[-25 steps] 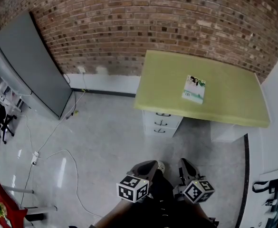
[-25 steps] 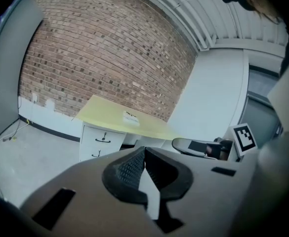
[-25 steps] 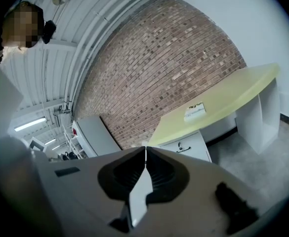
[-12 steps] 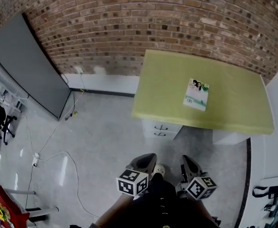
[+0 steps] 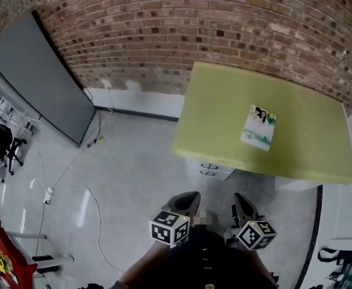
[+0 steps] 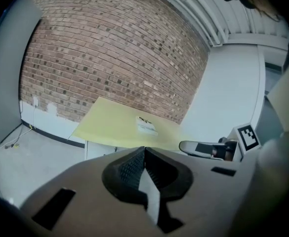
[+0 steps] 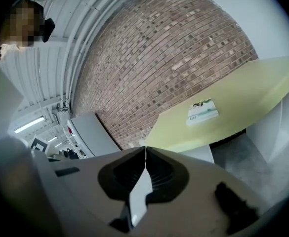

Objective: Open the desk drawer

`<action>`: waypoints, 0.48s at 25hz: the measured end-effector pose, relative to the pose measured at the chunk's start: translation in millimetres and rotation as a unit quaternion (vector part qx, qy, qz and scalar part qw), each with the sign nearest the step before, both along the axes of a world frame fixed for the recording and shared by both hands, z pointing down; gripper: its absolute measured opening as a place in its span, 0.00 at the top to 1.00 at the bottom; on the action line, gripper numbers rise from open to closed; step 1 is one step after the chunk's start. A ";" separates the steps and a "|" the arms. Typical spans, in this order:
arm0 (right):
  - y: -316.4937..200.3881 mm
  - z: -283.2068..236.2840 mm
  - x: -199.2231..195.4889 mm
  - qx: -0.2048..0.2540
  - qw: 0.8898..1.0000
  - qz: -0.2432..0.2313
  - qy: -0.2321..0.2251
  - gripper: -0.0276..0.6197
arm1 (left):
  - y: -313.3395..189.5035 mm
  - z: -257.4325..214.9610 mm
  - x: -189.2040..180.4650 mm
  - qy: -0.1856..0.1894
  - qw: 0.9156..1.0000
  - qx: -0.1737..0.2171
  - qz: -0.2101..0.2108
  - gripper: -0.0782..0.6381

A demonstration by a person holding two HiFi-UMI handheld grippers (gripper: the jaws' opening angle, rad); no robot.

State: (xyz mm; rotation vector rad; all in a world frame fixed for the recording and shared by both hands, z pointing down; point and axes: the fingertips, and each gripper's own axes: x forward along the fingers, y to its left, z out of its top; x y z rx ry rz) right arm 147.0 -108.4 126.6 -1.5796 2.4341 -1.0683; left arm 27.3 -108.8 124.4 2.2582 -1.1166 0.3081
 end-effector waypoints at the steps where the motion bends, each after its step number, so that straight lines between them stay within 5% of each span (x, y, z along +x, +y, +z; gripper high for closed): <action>1: -4.8 4.4 0.0 -0.007 1.000 -0.002 -0.002 0.94 | -5.2 1.4 0.2 -0.001 1.000 -0.001 -0.002 0.88; 12: -38.4 -2.7 6.0 0.012 1.000 0.003 0.013 0.94 | -38.2 -2.8 4.8 0.004 1.000 0.009 0.001 0.88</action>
